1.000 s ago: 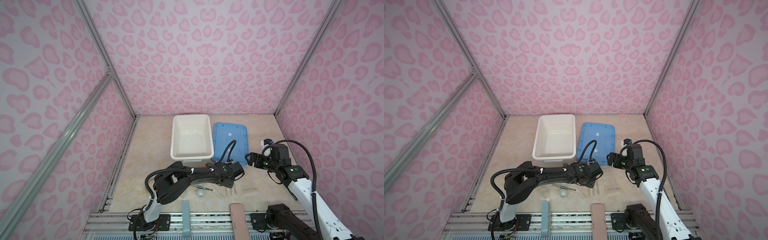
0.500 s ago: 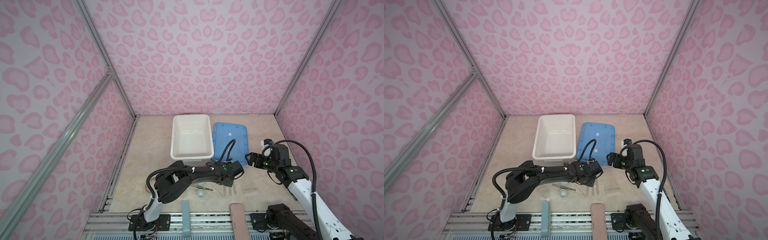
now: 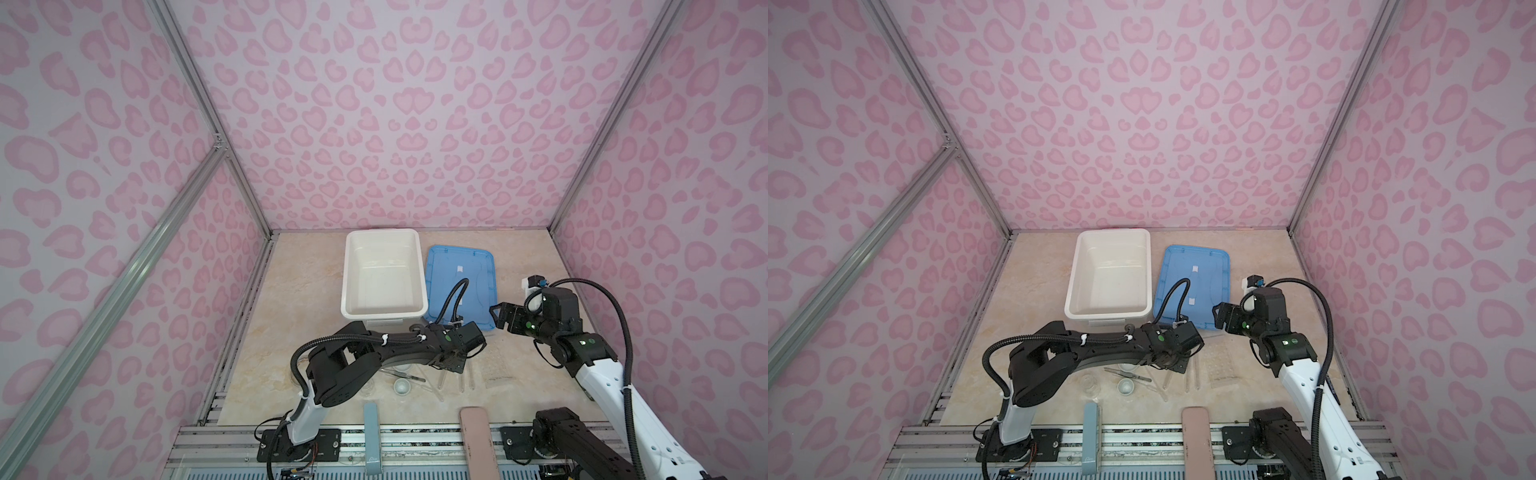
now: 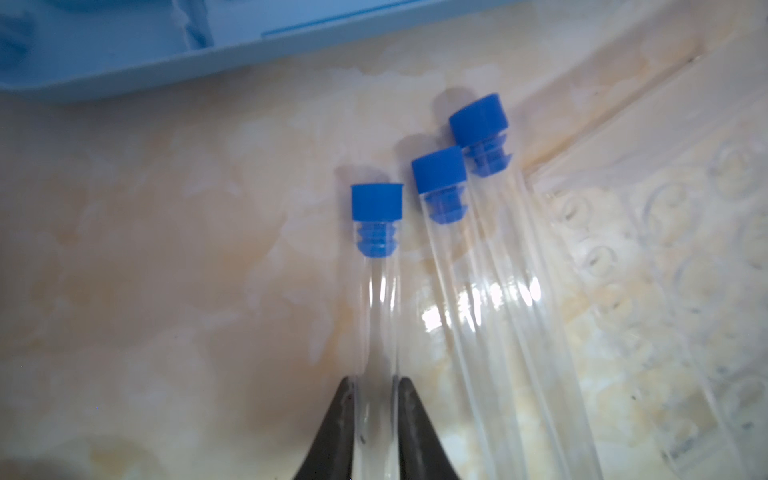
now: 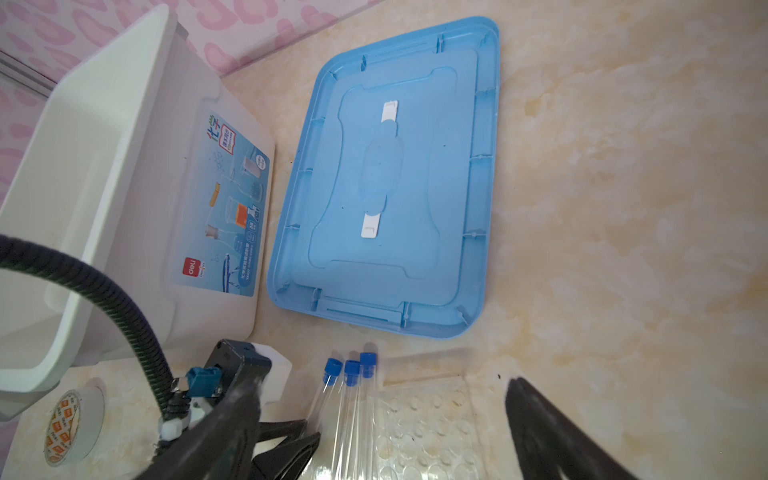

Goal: Organize the chemistry lab equipment
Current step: 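Lower the left gripper and close it on one blue-capped test tube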

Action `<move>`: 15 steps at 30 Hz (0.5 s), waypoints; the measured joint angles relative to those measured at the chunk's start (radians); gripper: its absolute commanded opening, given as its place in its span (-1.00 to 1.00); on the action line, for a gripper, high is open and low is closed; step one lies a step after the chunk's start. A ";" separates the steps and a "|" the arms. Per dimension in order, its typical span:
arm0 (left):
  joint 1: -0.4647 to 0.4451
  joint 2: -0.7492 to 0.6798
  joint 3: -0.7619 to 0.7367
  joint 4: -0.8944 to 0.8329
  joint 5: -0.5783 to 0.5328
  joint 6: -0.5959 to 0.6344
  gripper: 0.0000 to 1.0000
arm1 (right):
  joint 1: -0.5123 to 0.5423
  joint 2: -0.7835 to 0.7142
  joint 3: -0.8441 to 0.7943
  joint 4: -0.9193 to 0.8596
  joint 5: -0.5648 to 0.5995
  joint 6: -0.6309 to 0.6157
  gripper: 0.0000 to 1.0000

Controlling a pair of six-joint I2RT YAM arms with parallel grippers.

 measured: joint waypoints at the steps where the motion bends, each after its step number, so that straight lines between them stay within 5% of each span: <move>1: 0.001 -0.004 -0.004 0.003 -0.001 0.000 -0.63 | 0.000 -0.010 -0.003 0.006 0.000 0.002 0.87; 7: 0.005 -0.026 -0.006 0.017 -0.025 0.005 -0.65 | -0.006 -0.053 -0.016 0.027 -0.011 0.007 0.87; 15: 0.005 -0.150 -0.038 0.095 -0.059 0.035 -0.68 | -0.078 -0.026 -0.018 0.038 -0.184 0.025 0.79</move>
